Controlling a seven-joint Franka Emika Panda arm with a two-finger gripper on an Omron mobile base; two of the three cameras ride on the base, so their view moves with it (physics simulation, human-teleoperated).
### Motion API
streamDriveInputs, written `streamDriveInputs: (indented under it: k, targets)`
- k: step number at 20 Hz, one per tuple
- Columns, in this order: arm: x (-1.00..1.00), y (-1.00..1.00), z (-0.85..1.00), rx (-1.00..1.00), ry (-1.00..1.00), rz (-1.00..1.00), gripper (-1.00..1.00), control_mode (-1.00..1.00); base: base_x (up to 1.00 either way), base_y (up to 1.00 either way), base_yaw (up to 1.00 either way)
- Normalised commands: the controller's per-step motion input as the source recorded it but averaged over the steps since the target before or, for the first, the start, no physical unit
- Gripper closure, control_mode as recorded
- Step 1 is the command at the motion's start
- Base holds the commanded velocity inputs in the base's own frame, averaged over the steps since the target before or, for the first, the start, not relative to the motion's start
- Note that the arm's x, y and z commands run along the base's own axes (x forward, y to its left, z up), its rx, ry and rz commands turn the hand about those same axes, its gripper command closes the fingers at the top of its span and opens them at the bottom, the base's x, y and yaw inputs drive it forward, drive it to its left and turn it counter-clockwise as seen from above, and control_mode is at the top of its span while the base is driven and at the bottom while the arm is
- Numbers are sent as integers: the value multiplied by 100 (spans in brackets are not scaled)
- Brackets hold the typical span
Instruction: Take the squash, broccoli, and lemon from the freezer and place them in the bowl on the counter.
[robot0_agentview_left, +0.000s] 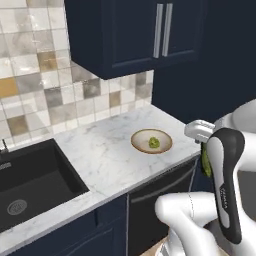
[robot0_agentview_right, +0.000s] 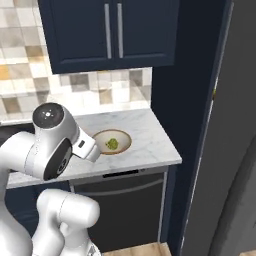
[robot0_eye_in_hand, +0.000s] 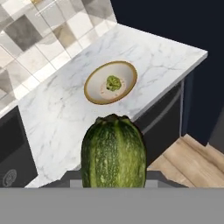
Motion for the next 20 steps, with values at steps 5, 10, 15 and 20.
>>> streamDriveInputs:
  k: [5, 10, 15, 20]
  targets:
    - [0, 0, 0, 0, 0, 0, 100, 100, 77, 67, -1]
    - [0, 0, 0, 0, 0, 0, 100, 100, 60, 49, 0]
    - [51, 0, -17, 0, 7, 0, 100, -100, 14, 6, 0]
    - [67, -9, -52, 0, 3, 0, 100, -100, 0, 0, 0]
